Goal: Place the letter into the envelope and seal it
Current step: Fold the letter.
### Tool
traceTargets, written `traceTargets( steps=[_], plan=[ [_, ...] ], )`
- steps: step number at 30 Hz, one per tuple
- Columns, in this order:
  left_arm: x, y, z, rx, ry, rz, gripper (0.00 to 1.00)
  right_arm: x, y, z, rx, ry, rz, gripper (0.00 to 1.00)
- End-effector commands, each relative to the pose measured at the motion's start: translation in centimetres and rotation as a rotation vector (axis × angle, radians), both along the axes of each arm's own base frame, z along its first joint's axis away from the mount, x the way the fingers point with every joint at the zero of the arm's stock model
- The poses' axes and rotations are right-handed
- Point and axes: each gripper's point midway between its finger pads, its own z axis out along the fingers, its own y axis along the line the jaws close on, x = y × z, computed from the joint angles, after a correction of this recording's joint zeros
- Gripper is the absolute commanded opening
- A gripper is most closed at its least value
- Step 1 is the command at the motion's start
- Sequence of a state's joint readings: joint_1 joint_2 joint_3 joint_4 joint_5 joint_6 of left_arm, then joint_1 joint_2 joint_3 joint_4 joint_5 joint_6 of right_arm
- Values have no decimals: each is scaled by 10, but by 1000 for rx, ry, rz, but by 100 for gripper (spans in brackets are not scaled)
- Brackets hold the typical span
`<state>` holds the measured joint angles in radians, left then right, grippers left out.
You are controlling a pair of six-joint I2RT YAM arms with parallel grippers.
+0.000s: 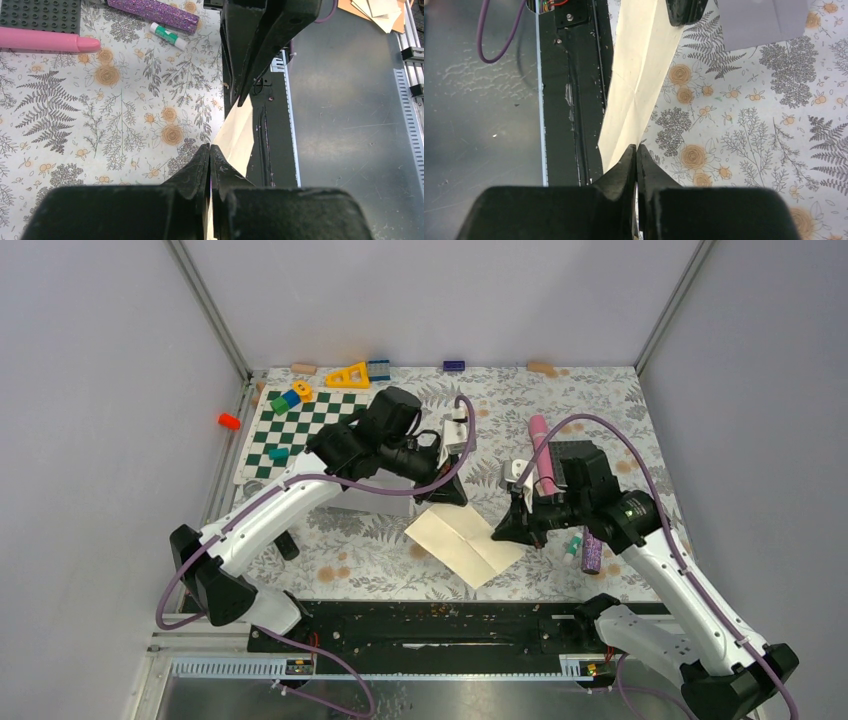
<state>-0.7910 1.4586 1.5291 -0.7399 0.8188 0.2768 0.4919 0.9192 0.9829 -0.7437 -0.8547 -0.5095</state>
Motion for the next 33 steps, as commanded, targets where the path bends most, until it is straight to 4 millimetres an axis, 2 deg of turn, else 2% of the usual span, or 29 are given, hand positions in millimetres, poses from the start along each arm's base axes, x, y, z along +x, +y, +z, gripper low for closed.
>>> traceTargets(
  steps=[1,2,4,5,6,7,8,9,10,11,12,14,15,16,17,19,20,21,22,23,24,25,27,28,29,30,31,32,33],
  plan=[
    [1,3,35,-85,-88,4,0,-12,-7,-6,-32,10,12,13],
    [1,4,35,-86,-90,6,0,-12,-8,-7,-36,9,8,16],
    [1,5,37,-89,-100,10,0,-14,-11,-10,-49,13,10,7],
    [1,6,38,-90,-103,11,0,-15,-12,-11,-55,18,9,13],
    [2,7,39,-92,-108,15,0,-15,-12,-12,-58,20,3,29],
    [2,7,40,-94,-112,16,0,-15,-13,-13,-61,21,-2,36],
    [1,8,40,-95,-114,15,0,-16,-14,-14,-66,25,-2,33],
    [2,8,41,-95,-117,18,0,-18,-15,-14,-68,25,5,22],
    [2,9,41,-96,-119,20,0,-20,-16,-15,-73,32,9,5],
    [2,9,42,-97,-120,19,0,-21,-16,-16,-76,37,12,0],
    [2,10,41,-96,-122,20,0,-22,-17,-17,-80,42,17,0],
    [3,11,42,-97,-124,23,0,-22,-17,-18,-85,39,14,19],
    [3,11,42,-97,-126,22,0,-21,-18,-18,-89,39,10,21],
    [3,11,41,-95,-127,24,0,-21,-18,-19,-94,40,6,16],
    [3,11,41,-95,-128,23,0,-20,-19,-19,-97,39,0,2],
    [3,12,41,-96,-131,26,0,-21,-20,-19,-96,36,-1,0],
    [3,12,42,-97,-134,26,0,-21,-20,-19,-98,36,-6,13],
    [4,13,42,-96,-135,29,0,-20,-21,-19,-101,34,-12,36],
    [3,13,43,-97,-138,29,0,-19,-21,-18,-105,29,-18,42],
    [3,13,43,-99,-141,28,0,-20,-23,-19,-110,24,-18,33],
    [3,13,43,-100,-141,29,0,-21,-24,-20,-115,26,-14,14],
    [4,14,44,-101,-143,30,0,-22,-25,-21,-115,23,-15,0],
    [4,14,45,-102,-144,31,0,-24,-26,-22,-114,16,-11,4],
    [4,15,45,-102,-144,32,0,-24,-26,-22,-114,13,-15,16],
    [3,15,45,-102,-144,31,0,-23,-27,-22,-117,10,-21,17],
    [4,15,46,-104,-147,33,0,-23,-27,-23,-119,8,-24,1],
    [4,15,46,-104,-147,34,0,-23,-28,-23,-121,6,-26,0],
    [4,15,46,-104,-147,34,0,-23,-28,-23,-120,4,-26,4],
    [4,15,46,-105,-149,35,0,-22,-28,-23,-118,1,-29,27]
  ],
)
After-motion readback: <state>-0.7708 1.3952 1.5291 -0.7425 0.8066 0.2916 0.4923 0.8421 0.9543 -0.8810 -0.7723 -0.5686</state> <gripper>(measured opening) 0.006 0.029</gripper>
